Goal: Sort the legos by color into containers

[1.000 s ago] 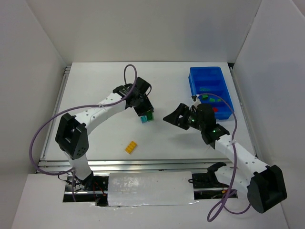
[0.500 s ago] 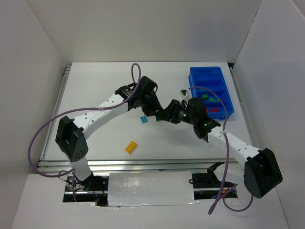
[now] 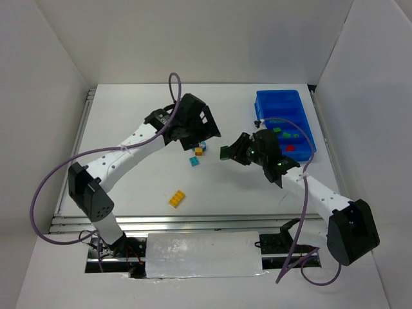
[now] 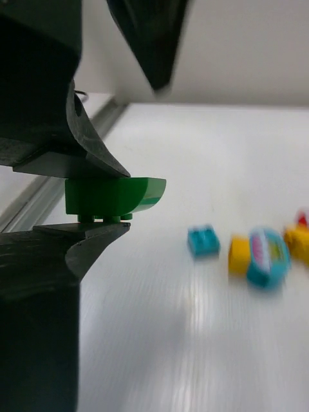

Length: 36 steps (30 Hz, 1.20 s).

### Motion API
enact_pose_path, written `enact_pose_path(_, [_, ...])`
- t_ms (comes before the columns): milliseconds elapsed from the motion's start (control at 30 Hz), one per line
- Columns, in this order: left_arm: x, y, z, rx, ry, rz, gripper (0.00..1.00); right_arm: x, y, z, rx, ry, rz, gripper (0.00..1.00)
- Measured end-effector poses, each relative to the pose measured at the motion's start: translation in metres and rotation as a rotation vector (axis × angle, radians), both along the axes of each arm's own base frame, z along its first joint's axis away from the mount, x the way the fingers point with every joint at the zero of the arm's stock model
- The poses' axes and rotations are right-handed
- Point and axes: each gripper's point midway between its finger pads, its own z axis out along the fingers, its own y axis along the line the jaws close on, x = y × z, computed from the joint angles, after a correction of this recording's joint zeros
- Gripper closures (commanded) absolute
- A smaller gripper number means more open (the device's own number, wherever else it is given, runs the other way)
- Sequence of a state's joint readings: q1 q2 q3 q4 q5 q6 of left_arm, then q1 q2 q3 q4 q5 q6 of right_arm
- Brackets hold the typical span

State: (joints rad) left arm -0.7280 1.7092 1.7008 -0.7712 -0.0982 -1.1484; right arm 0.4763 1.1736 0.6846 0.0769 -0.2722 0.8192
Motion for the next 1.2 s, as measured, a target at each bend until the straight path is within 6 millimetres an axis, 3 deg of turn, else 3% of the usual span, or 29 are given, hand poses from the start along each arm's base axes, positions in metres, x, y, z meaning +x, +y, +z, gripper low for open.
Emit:
enact_pose_path(100, [0.009, 0.031, 0.016, 0.058, -0.064, 0.045, 0.01, 0.025, -0.05, -0.014, -0.082, 0.095, -0.222, 1.0])
enact_pose_path(267, [0.007, 0.095, 0.027, 0.187, -0.144, 0.105, 0.0, 0.068, -0.168, -0.017, -0.18, 0.207, -0.647, 1.0])
enact_pose_path(367, [-0.01, 0.116, 0.016, 0.265, -0.138, 0.085, 0.0, 0.087, -0.23, -0.02, -0.235, 0.275, -0.826, 1.0])
enact_pose_path(533, [-0.038, 0.136, -0.025, 0.365, -0.054, 0.013, 0.0, 0.125, -0.29, -0.035, -0.327, 0.38, -0.959, 0.95])
enact_pose_path(567, [-0.044, 0.138, -0.035, 0.38, -0.032, -0.011, 0.01, 0.131, -0.296, -0.04, -0.344, 0.398, -0.966, 0.88])
enact_pose_path(667, [-0.058, 0.143, -0.056, 0.4, 0.021, -0.057, 0.0, 0.138, -0.307, -0.053, -0.385, 0.447, -0.978, 0.32])
enact_pose_path(733, [-0.069, 0.143, -0.066, 0.396, 0.05, -0.098, 0.0, 0.139, -0.311, -0.056, -0.405, 0.469, -0.979, 0.19])
enact_pose_path(833, [-0.08, 0.141, -0.072, 0.381, 0.061, -0.16, 0.0, 0.146, -0.314, -0.047, -0.417, 0.459, -0.974, 0.08])
enact_pose_path(1000, [-0.089, 0.134, -0.081, 0.373, 0.067, -0.242, 0.01, 0.155, -0.312, -0.025, -0.399, 0.41, -0.96, 0.07])
enact_pose_path(1100, [-0.095, 0.132, -0.095, 0.379, 0.103, -0.28, 0.01, 0.149, -0.298, -0.014, -0.38, 0.387, -0.922, 0.07])
enact_pose_path(1200, [-0.101, 0.13, -0.117, 0.401, 0.166, -0.318, 0.02, 0.127, -0.264, 0.005, -0.343, 0.329, -0.835, 0.07])
